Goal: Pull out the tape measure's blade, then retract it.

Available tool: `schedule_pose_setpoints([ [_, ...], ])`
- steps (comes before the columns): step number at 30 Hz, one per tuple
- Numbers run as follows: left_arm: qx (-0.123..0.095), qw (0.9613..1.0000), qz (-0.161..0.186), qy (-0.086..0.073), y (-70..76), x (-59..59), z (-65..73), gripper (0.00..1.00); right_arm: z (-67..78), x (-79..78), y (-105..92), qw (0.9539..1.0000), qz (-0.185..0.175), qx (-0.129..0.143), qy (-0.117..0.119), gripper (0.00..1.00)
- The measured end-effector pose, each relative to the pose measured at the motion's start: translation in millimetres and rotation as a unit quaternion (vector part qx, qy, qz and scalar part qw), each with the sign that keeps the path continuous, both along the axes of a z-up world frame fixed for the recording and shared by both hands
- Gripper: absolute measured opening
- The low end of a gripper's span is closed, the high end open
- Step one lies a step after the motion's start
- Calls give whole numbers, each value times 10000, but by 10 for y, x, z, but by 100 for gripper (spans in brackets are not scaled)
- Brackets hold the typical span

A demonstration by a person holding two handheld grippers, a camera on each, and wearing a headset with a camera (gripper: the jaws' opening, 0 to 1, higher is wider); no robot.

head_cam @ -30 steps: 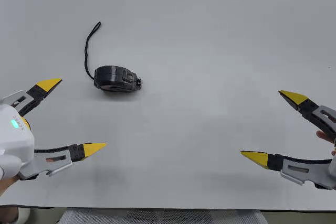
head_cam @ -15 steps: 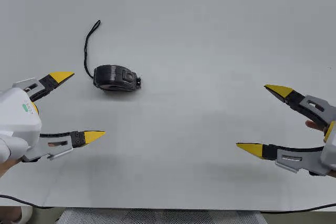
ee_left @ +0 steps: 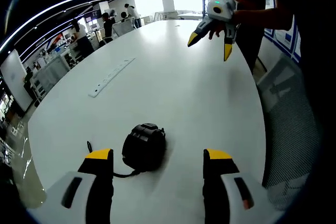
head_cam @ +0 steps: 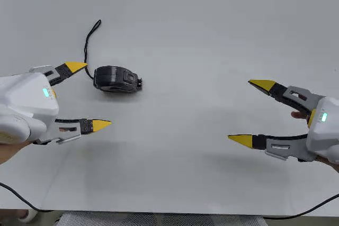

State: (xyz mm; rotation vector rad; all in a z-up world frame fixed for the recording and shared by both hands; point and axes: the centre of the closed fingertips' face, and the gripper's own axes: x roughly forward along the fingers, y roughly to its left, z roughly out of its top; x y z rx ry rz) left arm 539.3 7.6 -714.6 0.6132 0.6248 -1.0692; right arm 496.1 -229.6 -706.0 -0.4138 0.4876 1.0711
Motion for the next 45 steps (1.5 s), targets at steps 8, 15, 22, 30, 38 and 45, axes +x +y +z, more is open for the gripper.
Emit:
schedule_pose_setpoints([
  [8, 172, 9994, -313, 20, -27, 126, -75, 56, -72, 124, 146, 9997, 228, -27, -76, 63],
  [15, 354, 9980, -519, 21, -55, 232, -163, 51, -140, 294, 303, 9992, 346, -11, -200, 60],
  [22, 577, 9961, -671, 71, -62, 292, -285, 47, -232, 387, 485, 9984, 524, 34, -223, 58],
  [30, 876, 9923, -865, 161, -78, 325, -467, 44, -320, 485, 714, 9965, 777, 68, -294, 53],
  [38, 1223, 9863, -1090, 201, -23, 390, -598, 33, -474, 553, 955, 9943, 1020, 69, -295, 45],
  [45, 1233, 9843, -1223, 312, -7, 401, -644, 28, -616, 604, 1167, 9931, 1147, 110, -224, 42],
])
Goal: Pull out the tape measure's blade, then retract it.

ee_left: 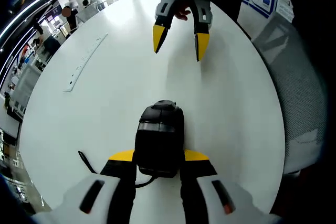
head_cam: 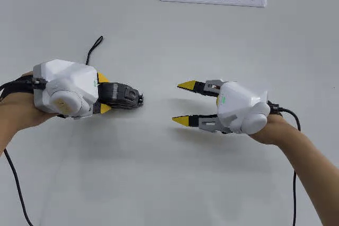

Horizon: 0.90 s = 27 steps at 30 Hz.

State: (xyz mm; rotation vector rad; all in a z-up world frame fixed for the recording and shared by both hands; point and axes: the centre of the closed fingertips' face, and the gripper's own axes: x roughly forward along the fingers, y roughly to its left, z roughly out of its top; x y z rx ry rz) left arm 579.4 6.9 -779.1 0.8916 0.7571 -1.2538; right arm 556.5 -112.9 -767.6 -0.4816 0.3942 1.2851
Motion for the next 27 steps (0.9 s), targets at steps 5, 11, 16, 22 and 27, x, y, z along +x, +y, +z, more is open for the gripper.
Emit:
schedule_pose_setpoints([
  [5, -53, 10000, -16, 65, 0, 1, -5, 27, -67, 10, 149, 9997, 67, 114, 204, 38],
  [11, -84, 9998, 36, 177, 3, 6, -9, 27, -164, 76, 304, 9995, 139, 134, 243, 32],
  [16, -113, 9996, 39, 259, 7, 10, -7, 27, -225, 100, 448, 9992, 254, 139, 280, 31],
  [22, -120, 9996, 43, 238, 9, 4, -2, 26, -247, 136, 613, 9985, 267, 243, 415, 28],
  [27, -157, 9997, 74, 181, 15, -7, 1, 26, -328, 170, 688, 9984, 310, 156, 442, 22],
])
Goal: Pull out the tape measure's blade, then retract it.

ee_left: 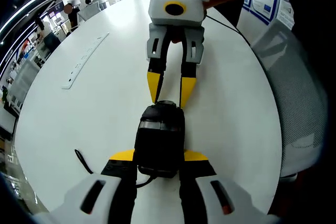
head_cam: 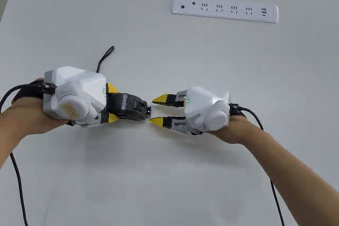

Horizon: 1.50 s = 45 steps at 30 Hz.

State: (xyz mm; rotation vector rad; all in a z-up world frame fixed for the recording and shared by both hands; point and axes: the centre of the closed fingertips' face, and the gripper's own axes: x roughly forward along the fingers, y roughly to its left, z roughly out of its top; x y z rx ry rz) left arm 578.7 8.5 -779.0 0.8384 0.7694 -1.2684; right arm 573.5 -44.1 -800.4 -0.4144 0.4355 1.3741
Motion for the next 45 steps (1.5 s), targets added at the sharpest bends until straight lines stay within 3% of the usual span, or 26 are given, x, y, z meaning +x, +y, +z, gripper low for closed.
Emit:
schedule_pose_setpoints([
  [4, 6, 10000, 6, 1, 5, 11, -2, 26, -86, -21, 15, 9997, 170, -164, -43, 18],
  [9, 1, 10000, 11, 10, 2, 13, -3, 26, -123, -24, 49, 9996, 208, -167, -54, 17],
  [17, -39, 10000, -30, -28, 5, 10, -9, 26, -122, -21, 41, 9998, 161, -81, 89, 13],
  [26, 11, 9999, -108, -86, 2, -8, -4, 26, -115, -59, 34, 9995, 275, -139, -33, 11],
  [36, -33, 10000, 0, -62, 32, -7, 18, 25, -72, -46, 36, 9996, 258, -112, -23, 11],
  [45, -78, 9999, 67, -31, 46, -5, 22, 25, -54, -43, 33, 9991, 342, -177, -163, 11],
])
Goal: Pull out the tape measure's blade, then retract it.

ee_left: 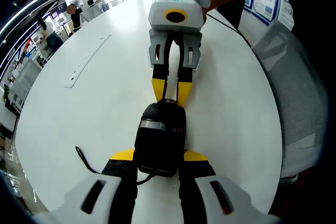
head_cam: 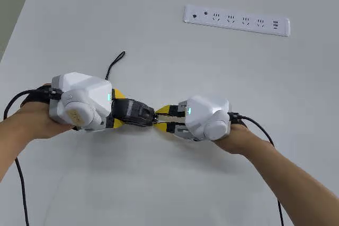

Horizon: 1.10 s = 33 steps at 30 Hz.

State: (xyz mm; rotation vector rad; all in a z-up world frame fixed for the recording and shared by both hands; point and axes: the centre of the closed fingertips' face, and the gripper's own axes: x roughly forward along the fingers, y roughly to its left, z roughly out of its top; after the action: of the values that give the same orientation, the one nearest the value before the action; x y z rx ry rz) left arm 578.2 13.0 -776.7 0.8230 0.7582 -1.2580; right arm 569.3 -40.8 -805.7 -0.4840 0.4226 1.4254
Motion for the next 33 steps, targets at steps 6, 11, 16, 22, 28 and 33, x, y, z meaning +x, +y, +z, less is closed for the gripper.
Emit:
schedule_pose_setpoints([
  [6, -12, 10000, 9, 10, 6, 3, -1, 25, 5, -1, -46, 10000, 18, -19, 34, 11],
  [11, 0, 10000, 5, 19, 5, 5, -1, 25, 18, -2, -88, 9999, 83, -61, -21, 11],
  [16, -3, 10000, 23, 24, 1, 6, -1, 25, 22, -6, -147, 9999, 85, -78, 0, 11],
  [22, 5, 10000, 27, 29, -1, 5, -5, 25, 17, -17, -188, 9999, 88, -94, 16, 11],
  [28, -10, 10000, 39, 42, 15, 9, -12, 25, 25, -16, -196, 9999, 86, -87, 27, 11],
  [33, -8, 10000, 44, 53, 20, 9, -16, 25, 31, -19, -224, 9999, 94, -94, 33, 11],
])
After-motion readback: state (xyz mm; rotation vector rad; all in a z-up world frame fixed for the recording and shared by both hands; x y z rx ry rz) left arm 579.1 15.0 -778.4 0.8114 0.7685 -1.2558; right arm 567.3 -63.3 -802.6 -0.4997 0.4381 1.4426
